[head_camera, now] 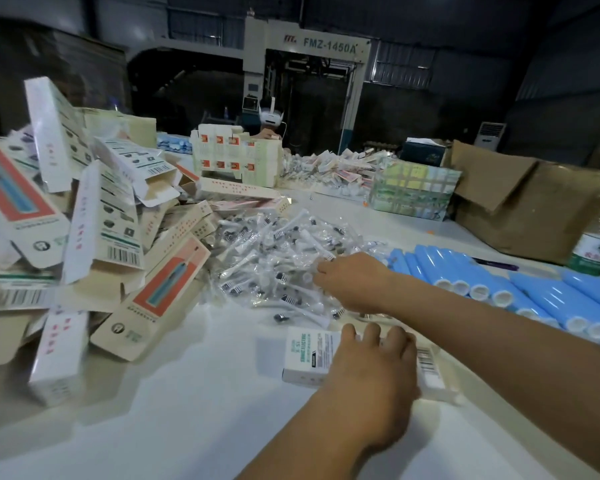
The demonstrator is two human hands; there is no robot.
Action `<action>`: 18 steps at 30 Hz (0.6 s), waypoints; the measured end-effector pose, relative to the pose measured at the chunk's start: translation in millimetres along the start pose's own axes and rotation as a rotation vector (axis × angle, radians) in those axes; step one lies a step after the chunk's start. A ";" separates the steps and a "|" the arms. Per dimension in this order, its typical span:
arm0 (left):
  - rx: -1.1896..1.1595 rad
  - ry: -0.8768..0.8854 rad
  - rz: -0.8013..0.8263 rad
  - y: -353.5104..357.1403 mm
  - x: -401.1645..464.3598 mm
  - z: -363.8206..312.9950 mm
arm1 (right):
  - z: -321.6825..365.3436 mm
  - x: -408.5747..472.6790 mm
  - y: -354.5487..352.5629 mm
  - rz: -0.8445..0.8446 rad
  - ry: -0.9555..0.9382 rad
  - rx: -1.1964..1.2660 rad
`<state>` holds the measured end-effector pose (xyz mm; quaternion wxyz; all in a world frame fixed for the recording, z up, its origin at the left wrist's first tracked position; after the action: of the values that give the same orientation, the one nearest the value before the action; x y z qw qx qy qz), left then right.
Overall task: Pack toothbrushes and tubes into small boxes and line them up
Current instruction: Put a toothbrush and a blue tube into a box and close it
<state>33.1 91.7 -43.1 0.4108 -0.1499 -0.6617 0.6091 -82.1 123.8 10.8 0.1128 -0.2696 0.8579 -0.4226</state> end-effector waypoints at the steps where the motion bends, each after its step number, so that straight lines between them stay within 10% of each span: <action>1: 0.005 0.001 0.014 -0.1 -0.5 0.2 | -2.6 -3.8 -3.4 -0.012 0.034 0.097; 12: 0.050 -0.037 0.040 -7.3 2.2 11.4 | -74.3 -161.8 -10.5 -0.889 0.782 1.654; 18: 0.021 -0.050 -0.023 -4.7 8.9 0.1 | -55.1 -217.6 48.0 -0.926 1.272 2.104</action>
<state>29.0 96.8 -35.5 0.4028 -0.1228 -0.6668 0.6149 57.5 305.6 -0.4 -0.3081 -0.0758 -0.1482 -0.9367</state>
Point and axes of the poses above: each hand's wrist, its own x-axis towards the middle knuckle, its own y-axis out of the palm, z = x × y, the point moved 2 cm from there along x, towards the middle knuckle, and after that the axes turned 8 degrees about y, right-handed, at the moved point
